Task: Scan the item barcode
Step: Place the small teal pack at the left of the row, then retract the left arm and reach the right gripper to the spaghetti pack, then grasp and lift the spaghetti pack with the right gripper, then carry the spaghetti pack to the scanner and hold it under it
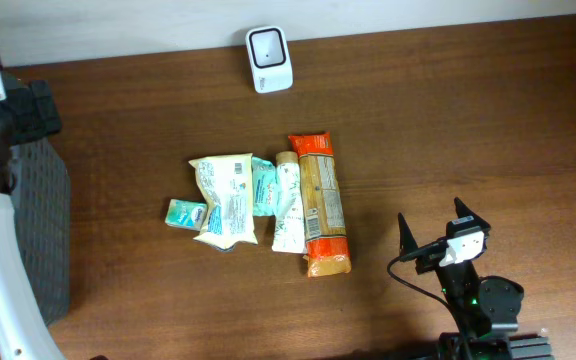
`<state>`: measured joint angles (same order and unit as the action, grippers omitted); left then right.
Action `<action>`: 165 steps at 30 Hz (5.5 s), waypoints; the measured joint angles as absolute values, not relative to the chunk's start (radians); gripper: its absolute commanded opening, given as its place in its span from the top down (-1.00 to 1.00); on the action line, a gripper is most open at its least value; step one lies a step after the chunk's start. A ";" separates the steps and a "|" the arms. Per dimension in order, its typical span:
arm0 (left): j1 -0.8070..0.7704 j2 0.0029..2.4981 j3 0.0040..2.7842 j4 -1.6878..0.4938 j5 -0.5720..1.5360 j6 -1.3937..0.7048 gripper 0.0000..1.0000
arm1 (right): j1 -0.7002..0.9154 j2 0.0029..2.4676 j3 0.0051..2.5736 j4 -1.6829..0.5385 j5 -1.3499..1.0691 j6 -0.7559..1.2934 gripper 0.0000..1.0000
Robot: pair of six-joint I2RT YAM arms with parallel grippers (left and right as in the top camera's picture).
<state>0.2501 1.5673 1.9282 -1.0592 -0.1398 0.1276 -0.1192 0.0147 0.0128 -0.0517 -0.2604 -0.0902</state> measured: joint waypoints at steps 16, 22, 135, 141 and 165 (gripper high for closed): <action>0.253 1.567 1.928 -1.059 -0.139 0.139 -0.98 | -0.119 0.073 0.068 -0.004 -0.442 -0.042 -0.97; 0.253 1.569 1.928 -1.063 -0.139 0.139 -0.99 | -0.120 0.484 0.439 -0.085 -0.618 -0.029 -0.97; 0.253 1.572 1.928 -1.071 -0.139 0.139 -0.98 | -0.025 2.041 1.385 -0.986 -0.373 -0.088 -0.34; 0.253 1.572 1.928 -1.071 -0.139 0.139 -0.98 | -0.035 2.009 1.245 -0.819 -0.554 -0.140 0.60; 0.253 1.572 1.928 -1.073 -0.139 0.139 -0.98 | -0.075 1.728 1.781 -1.305 -1.168 -0.325 0.92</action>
<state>0.2527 1.5719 1.9282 -1.0733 -0.1390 0.1390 -0.0753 1.7279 1.7805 -1.3052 -1.1675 -0.3252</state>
